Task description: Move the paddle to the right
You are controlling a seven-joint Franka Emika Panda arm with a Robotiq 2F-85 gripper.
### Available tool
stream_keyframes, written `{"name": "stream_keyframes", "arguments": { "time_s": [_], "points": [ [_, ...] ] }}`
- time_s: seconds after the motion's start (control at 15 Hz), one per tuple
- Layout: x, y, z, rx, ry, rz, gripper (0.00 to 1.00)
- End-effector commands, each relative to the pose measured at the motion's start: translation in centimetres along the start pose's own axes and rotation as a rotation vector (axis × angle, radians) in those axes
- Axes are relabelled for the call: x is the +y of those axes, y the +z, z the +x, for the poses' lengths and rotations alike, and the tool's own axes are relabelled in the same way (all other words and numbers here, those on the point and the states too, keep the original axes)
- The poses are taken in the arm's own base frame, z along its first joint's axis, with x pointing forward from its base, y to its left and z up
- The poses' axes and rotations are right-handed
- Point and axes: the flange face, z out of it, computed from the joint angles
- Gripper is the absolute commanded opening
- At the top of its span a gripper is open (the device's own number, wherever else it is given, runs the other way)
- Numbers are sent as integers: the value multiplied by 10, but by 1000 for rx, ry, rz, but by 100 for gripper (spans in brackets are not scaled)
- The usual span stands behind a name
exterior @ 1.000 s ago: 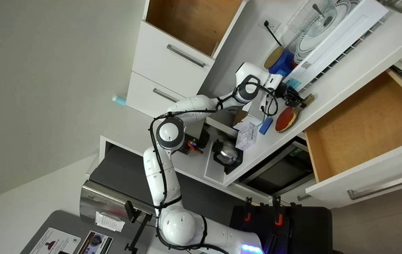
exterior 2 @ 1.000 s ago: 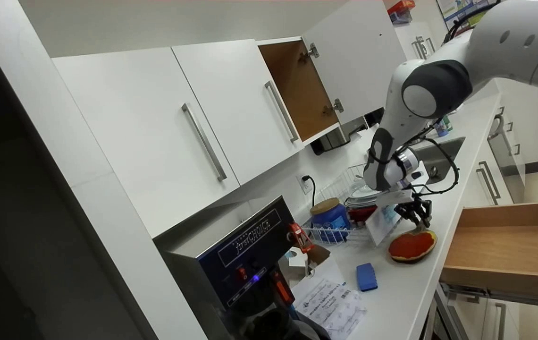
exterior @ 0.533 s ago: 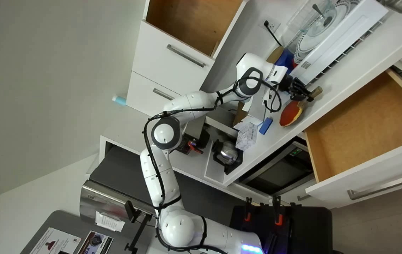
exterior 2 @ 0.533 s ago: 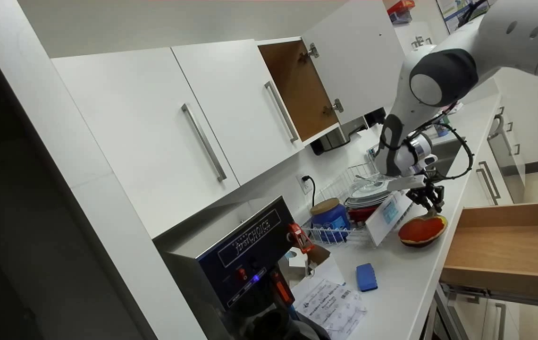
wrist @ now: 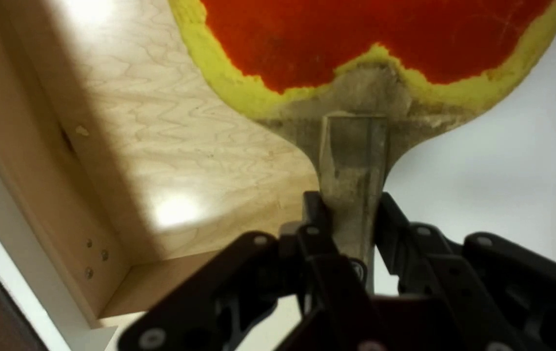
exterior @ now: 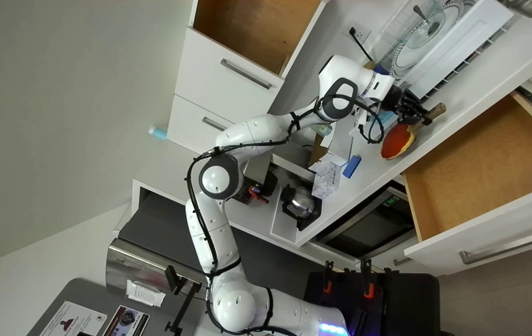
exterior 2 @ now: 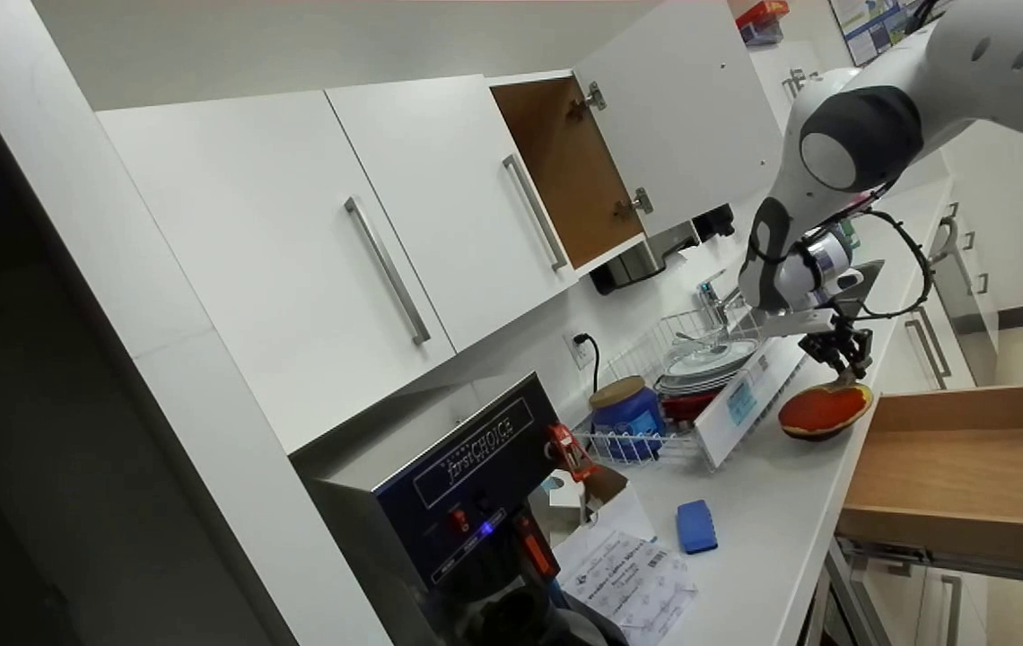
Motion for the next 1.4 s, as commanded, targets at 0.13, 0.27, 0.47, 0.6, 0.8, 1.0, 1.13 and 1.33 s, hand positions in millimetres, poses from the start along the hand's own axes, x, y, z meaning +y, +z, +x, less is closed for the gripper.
{"name": "stream_keyframes", "arguments": {
  "time_s": [0.13,0.27,0.47,0.6,0.8,1.0,1.13,1.33],
  "points": [
    [-17,-17,30,8,-30,46,7],
    [-25,-17,36,15,-36,52,7],
    [-37,-9,41,13,-39,60,7],
    [-46,-2,42,6,-45,60,7],
    [-55,8,42,3,-54,55,7],
    [-64,15,40,-1,-67,61,7],
    [-69,19,37,-7,-76,63,7],
    [-75,28,33,-22,-88,63,7]
  ]
}}
